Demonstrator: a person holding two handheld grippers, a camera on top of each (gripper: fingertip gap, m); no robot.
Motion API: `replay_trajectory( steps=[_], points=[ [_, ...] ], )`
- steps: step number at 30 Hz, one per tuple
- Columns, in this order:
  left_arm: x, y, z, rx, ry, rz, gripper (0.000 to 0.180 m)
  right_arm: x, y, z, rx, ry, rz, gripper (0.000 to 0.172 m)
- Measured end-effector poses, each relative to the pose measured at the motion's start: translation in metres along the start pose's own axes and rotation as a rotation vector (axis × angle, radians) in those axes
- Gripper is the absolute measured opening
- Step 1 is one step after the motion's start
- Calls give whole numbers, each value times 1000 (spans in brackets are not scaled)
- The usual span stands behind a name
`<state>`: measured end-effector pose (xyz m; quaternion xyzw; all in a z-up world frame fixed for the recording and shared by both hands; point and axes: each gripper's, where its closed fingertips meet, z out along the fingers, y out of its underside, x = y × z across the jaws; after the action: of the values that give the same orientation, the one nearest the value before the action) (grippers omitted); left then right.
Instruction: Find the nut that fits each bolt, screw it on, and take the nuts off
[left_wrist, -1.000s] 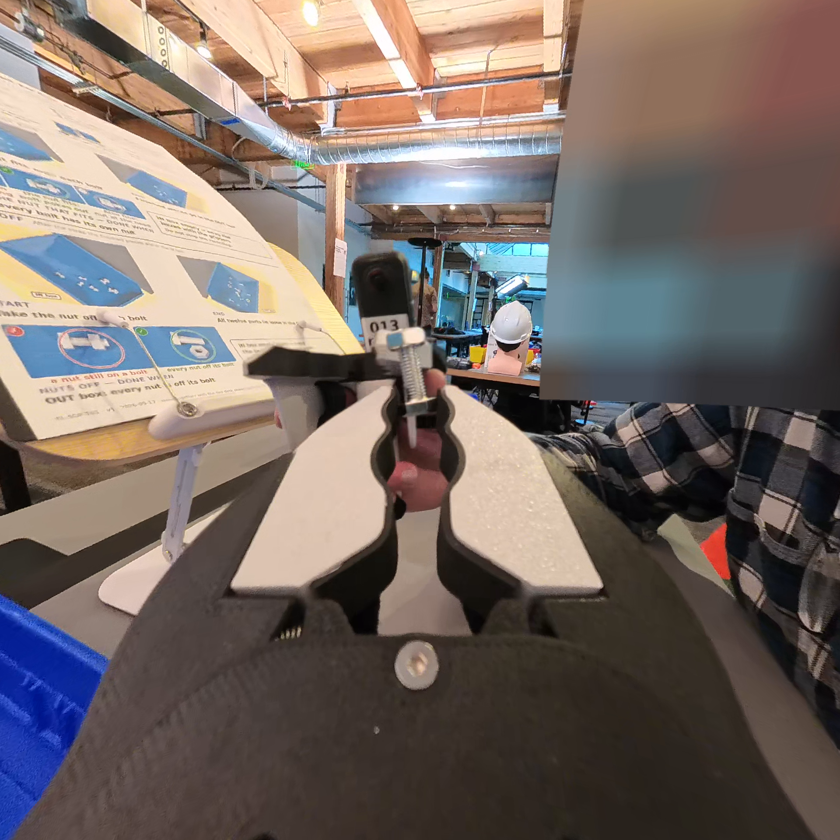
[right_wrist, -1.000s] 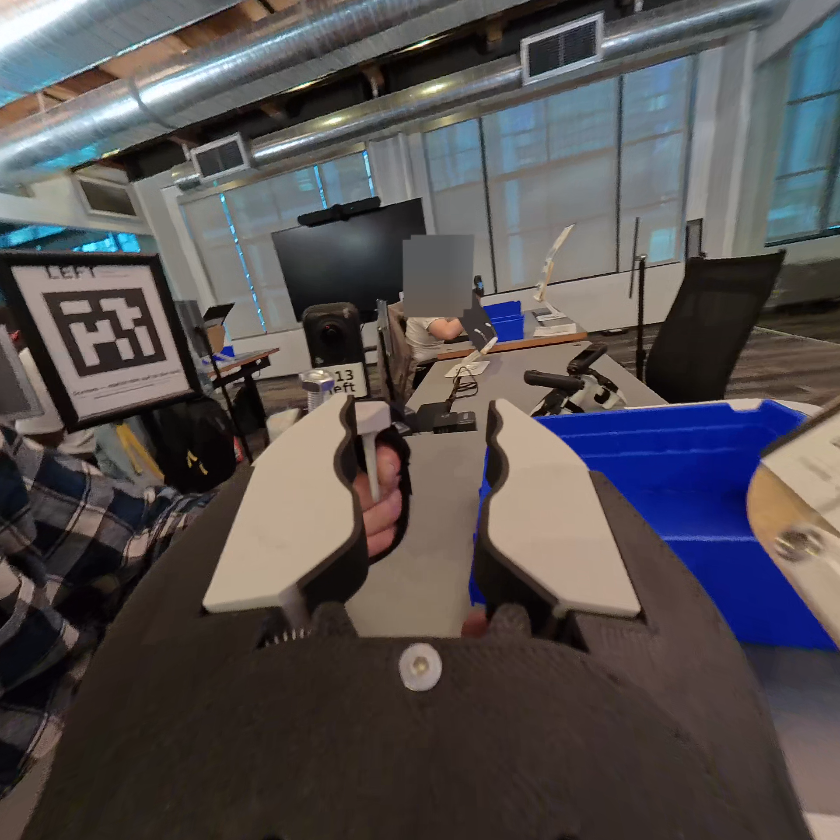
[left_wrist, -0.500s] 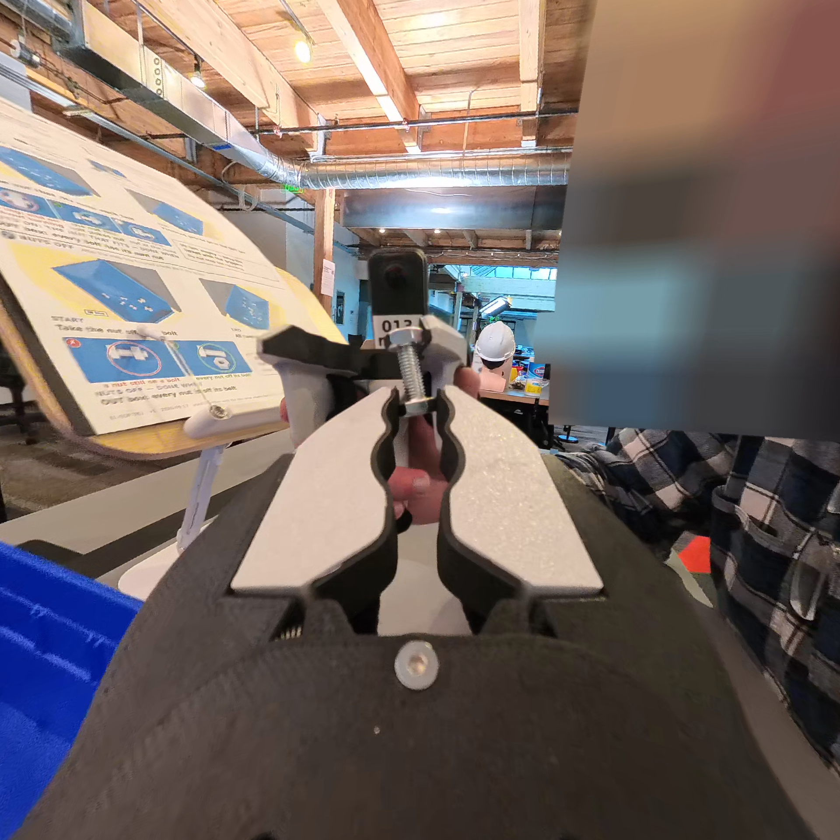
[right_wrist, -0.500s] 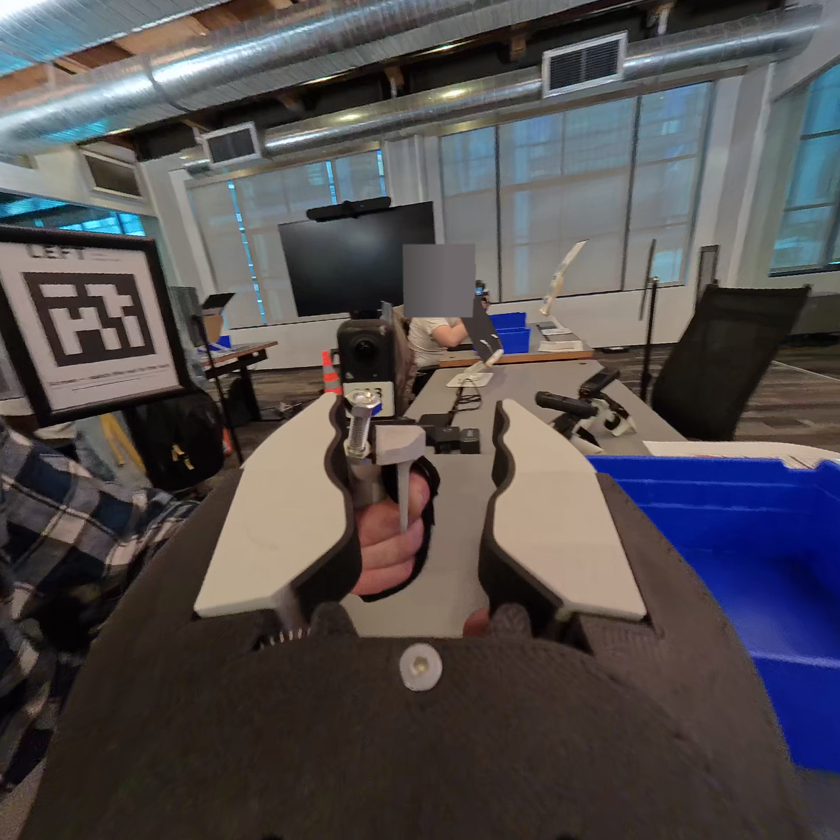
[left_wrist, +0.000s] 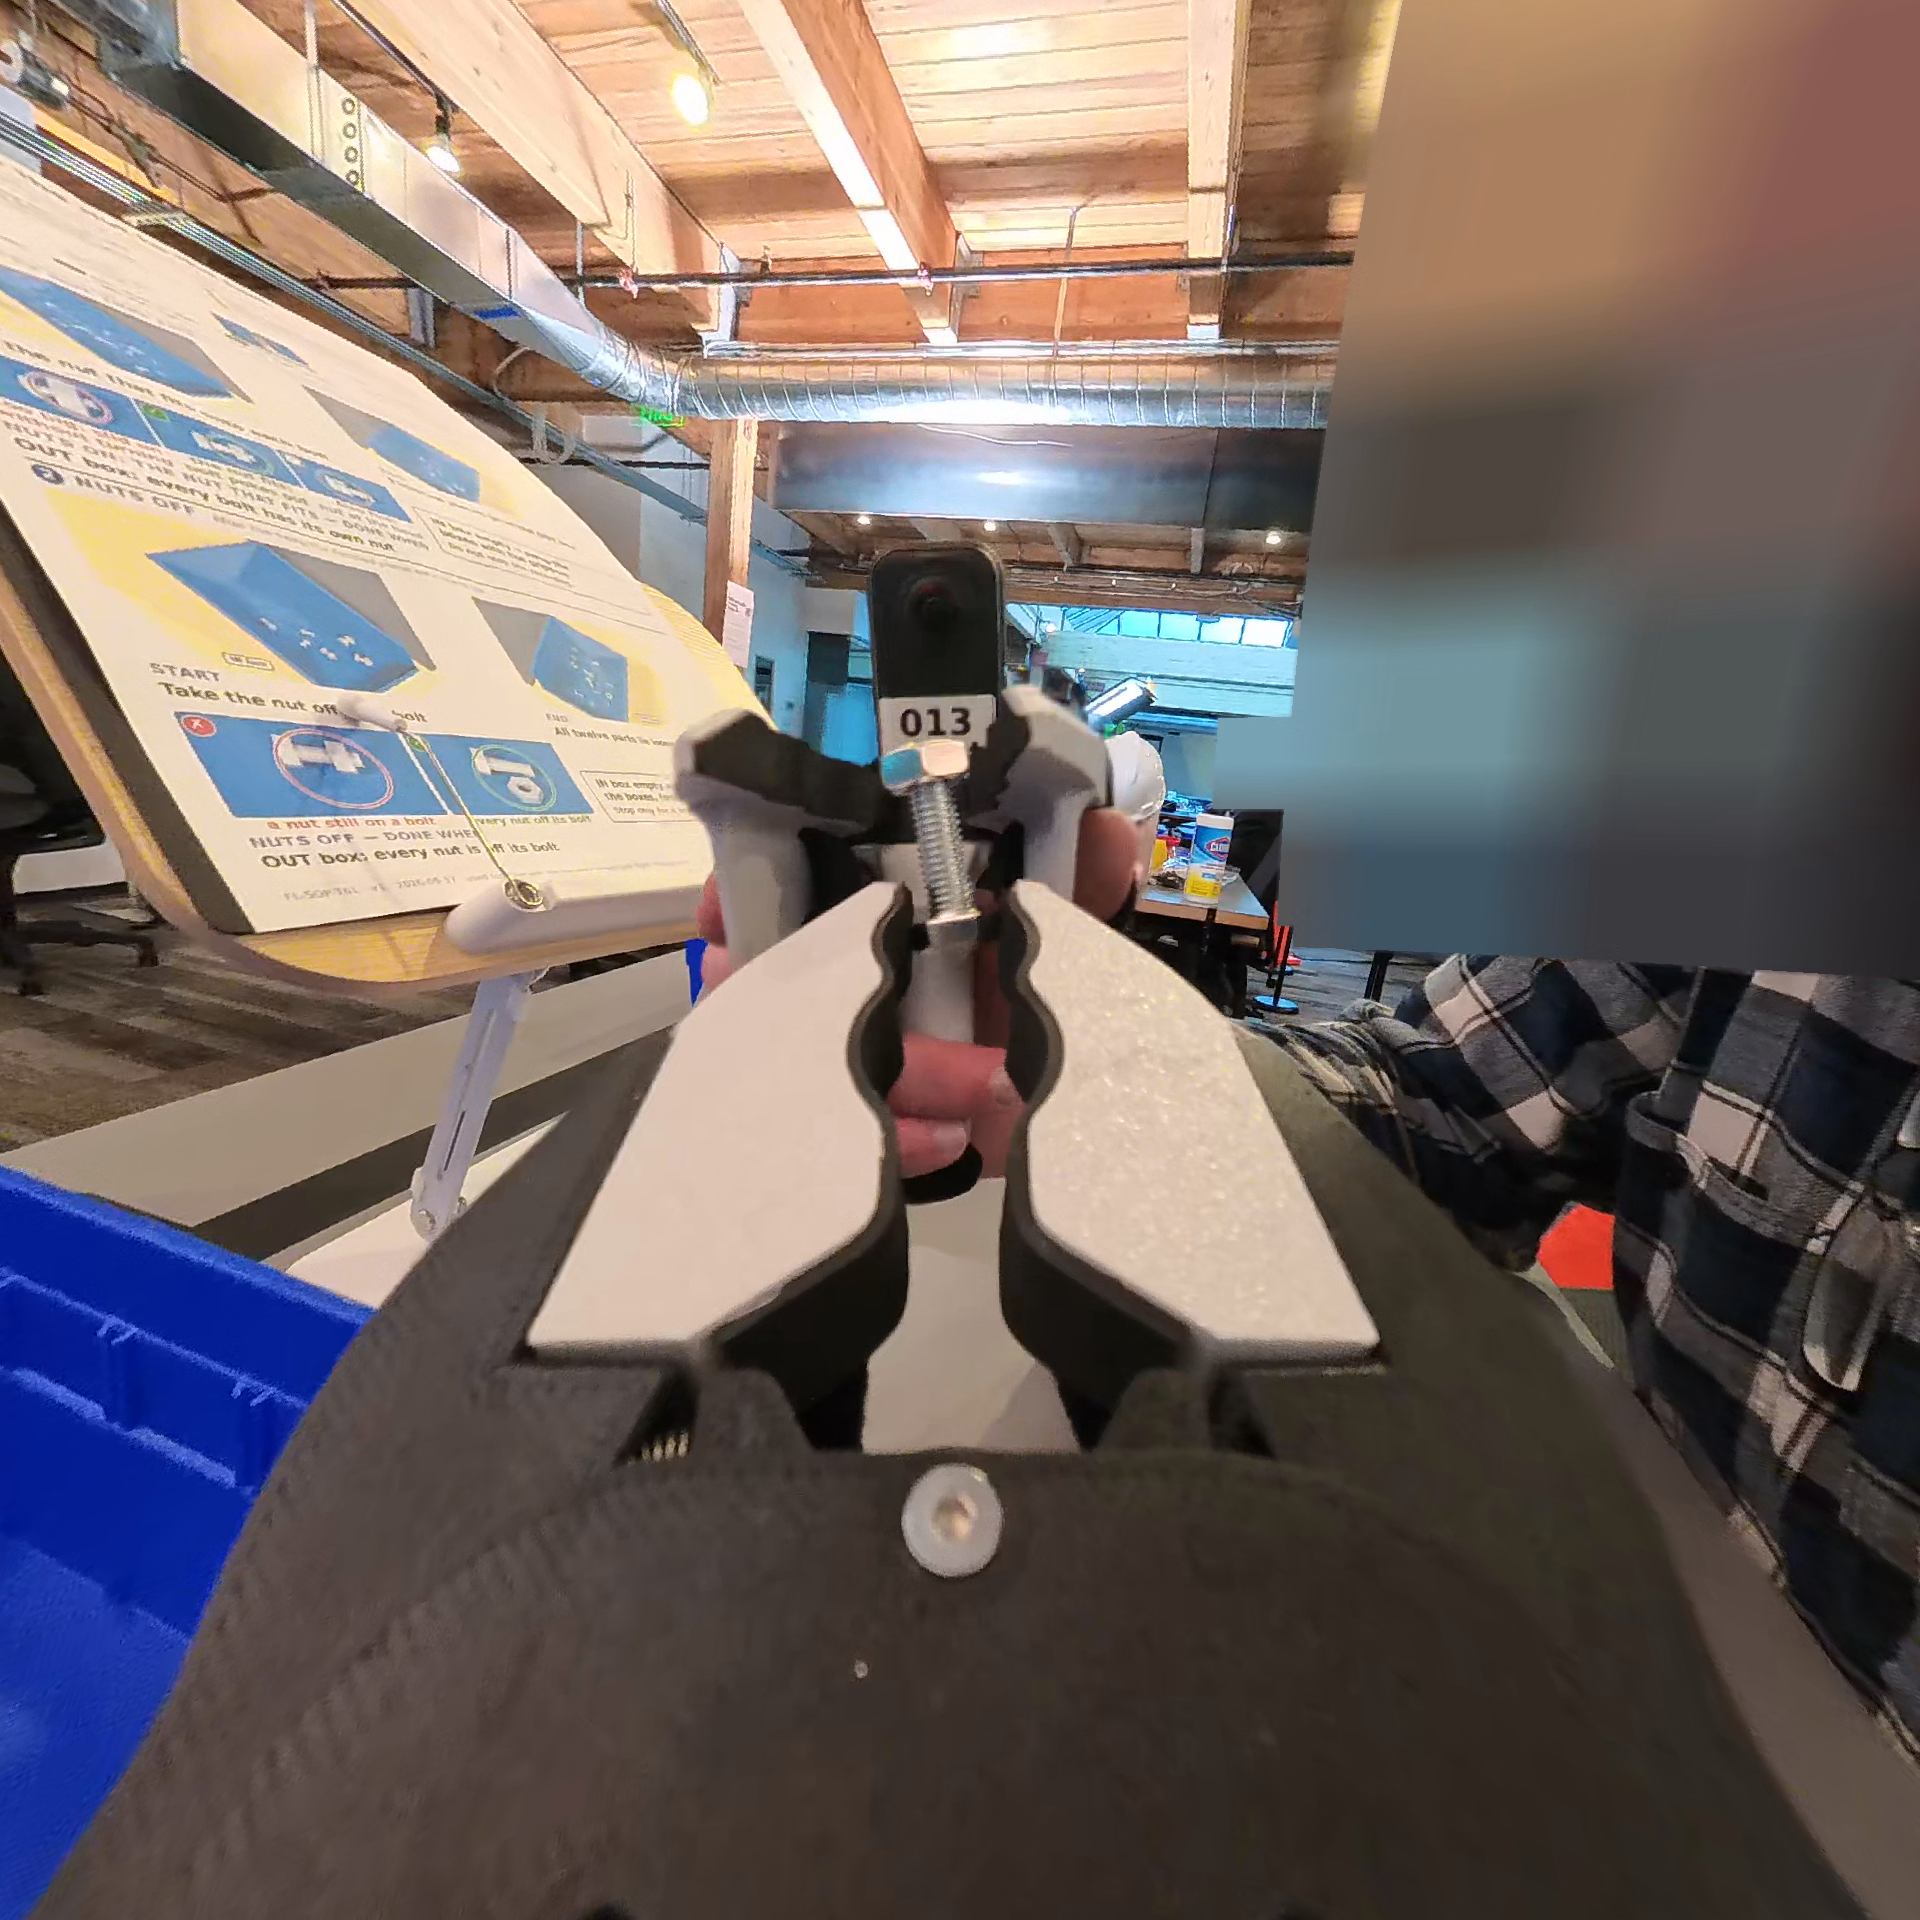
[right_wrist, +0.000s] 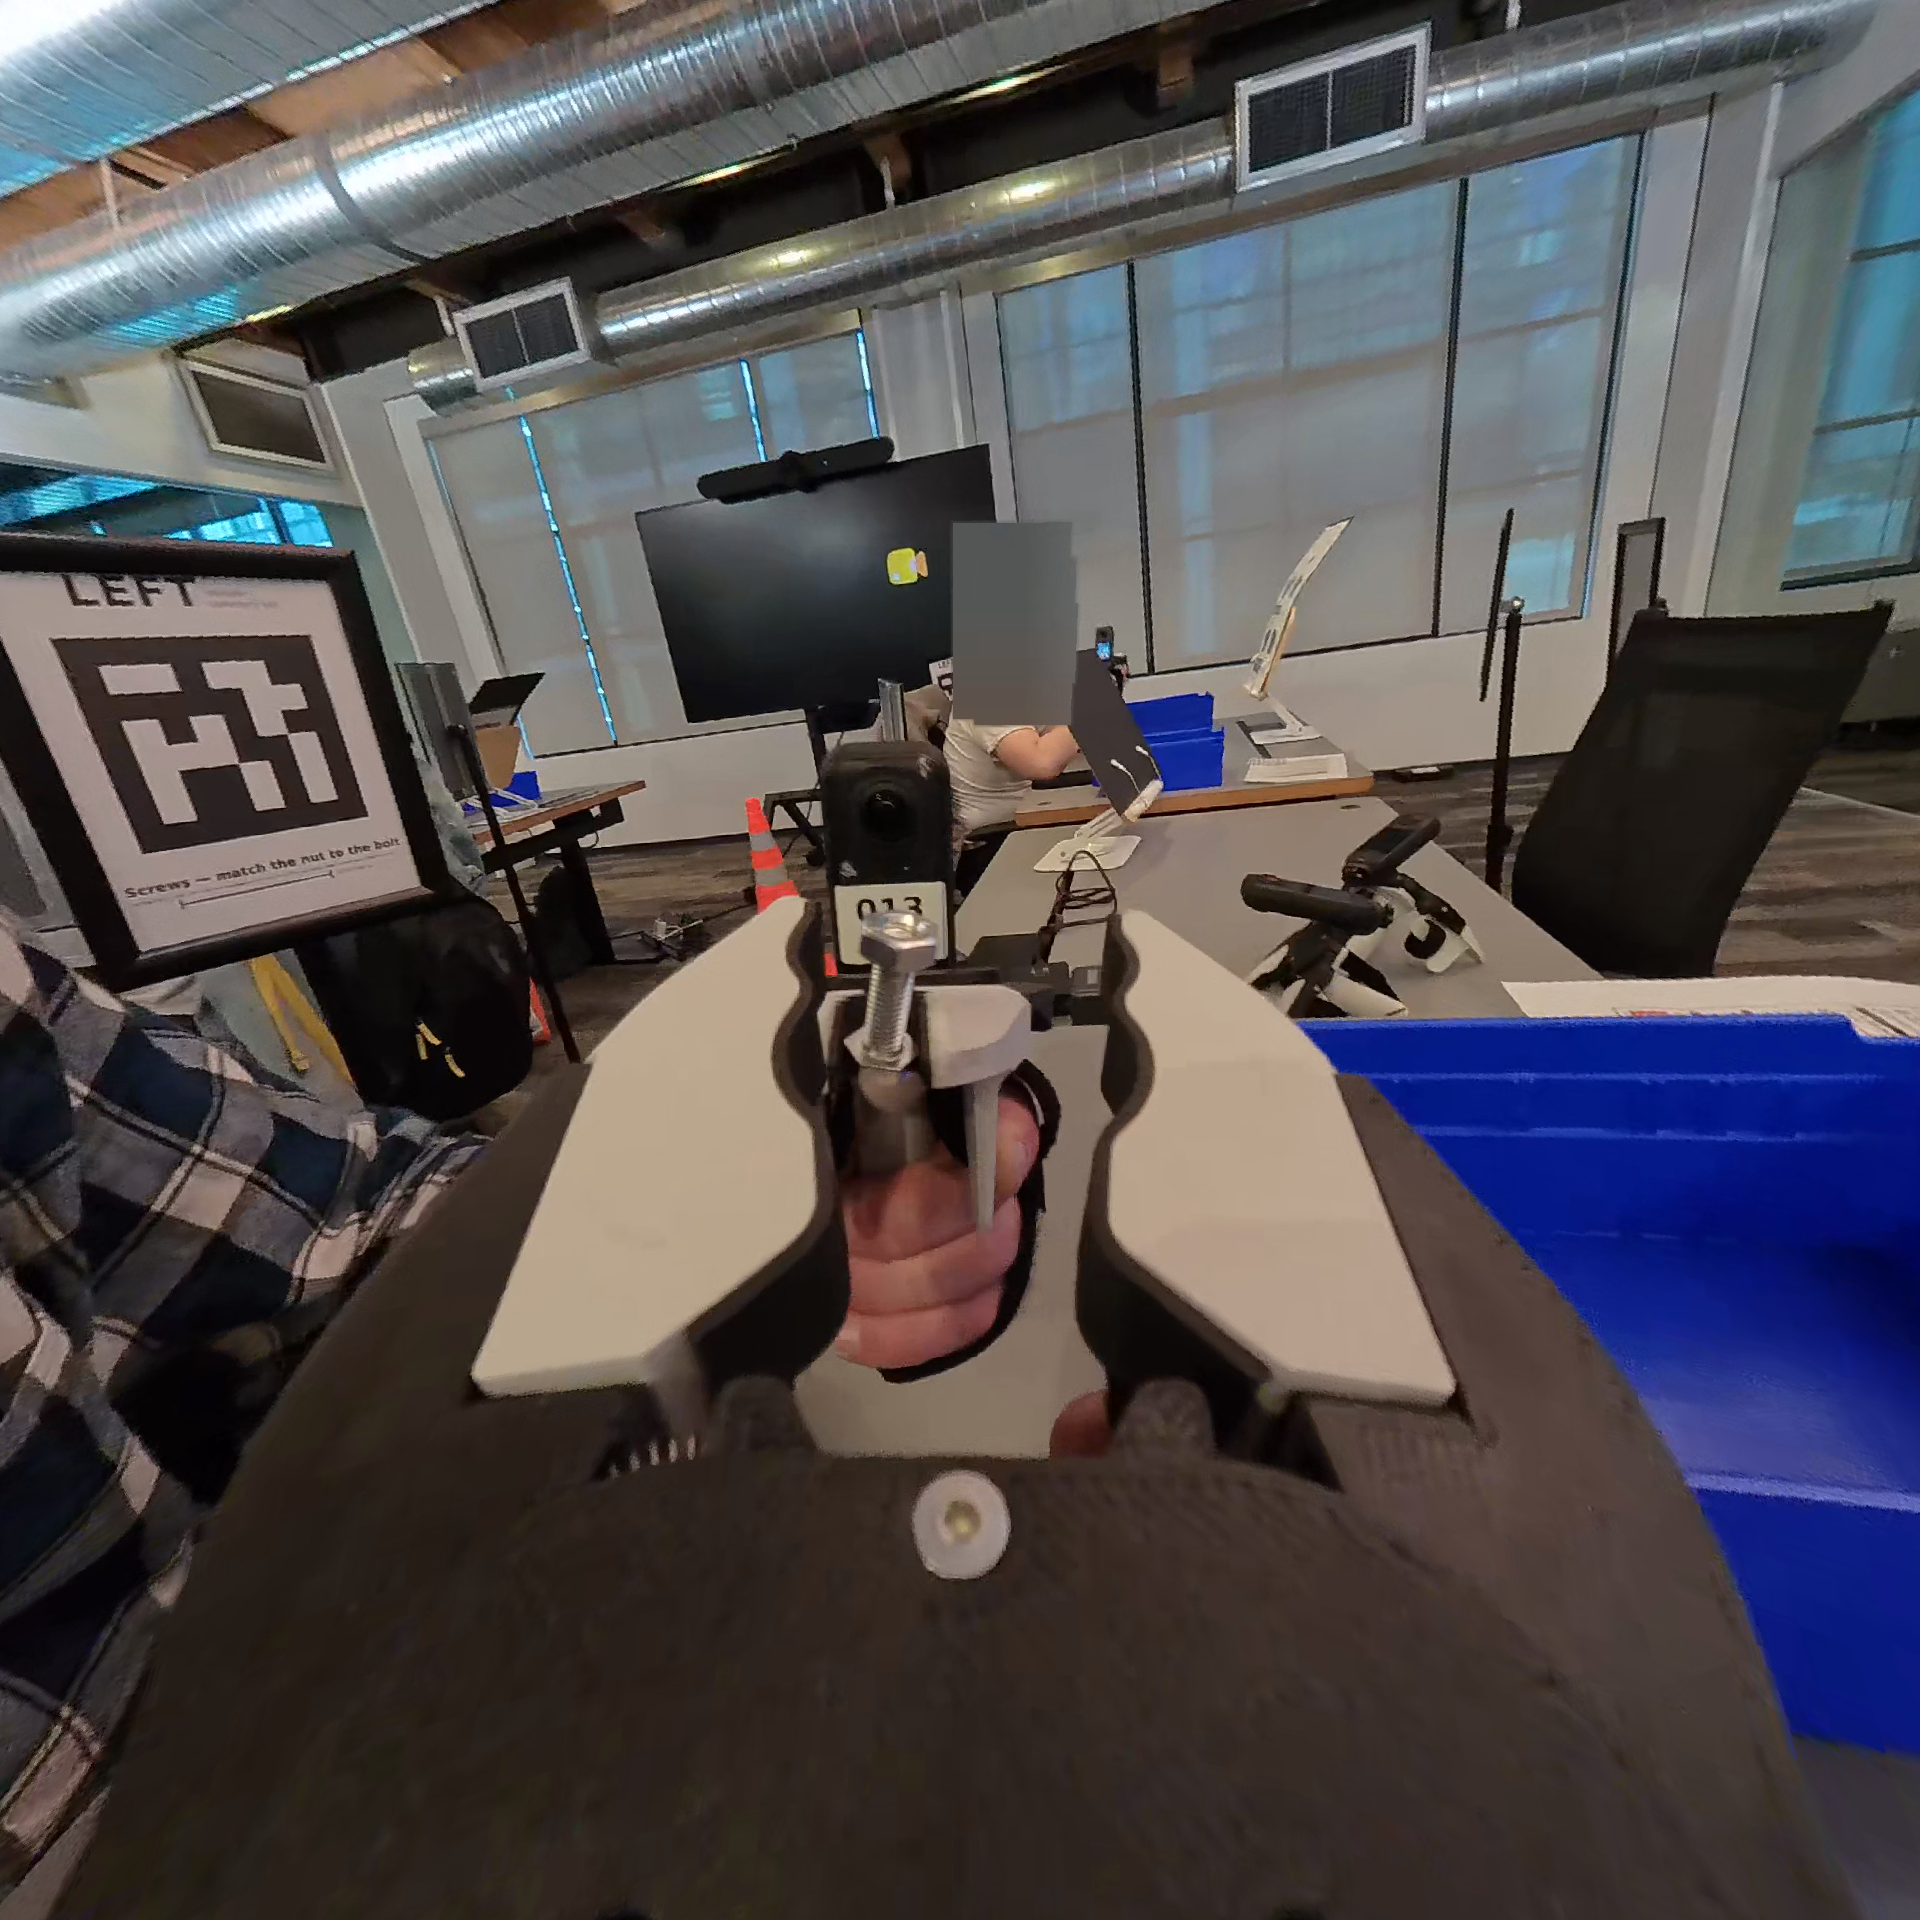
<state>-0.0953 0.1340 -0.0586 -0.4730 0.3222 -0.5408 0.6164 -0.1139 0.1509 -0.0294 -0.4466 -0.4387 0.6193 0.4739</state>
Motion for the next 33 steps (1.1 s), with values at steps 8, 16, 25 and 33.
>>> replay_trajectory(
  steps=[8, 16, 25, 33],
  points=[
    [3, -5, -2, 16, 10, 12, 16, 20, 4, -13, 15, 36, 60, 51],
    [5, -1, 1, 4, 24, 11, 15, -5, 1, 1, 1, -38, -6, 53],
    [8, -6, -1, 5, 27, 37, 16, 18, 2, -16, 27, 8, 44, 49],
    [7, 1, 3, -33, 6, 65, 15, -13, 0, 1, -7, -71, -14, 47]
  ],
)
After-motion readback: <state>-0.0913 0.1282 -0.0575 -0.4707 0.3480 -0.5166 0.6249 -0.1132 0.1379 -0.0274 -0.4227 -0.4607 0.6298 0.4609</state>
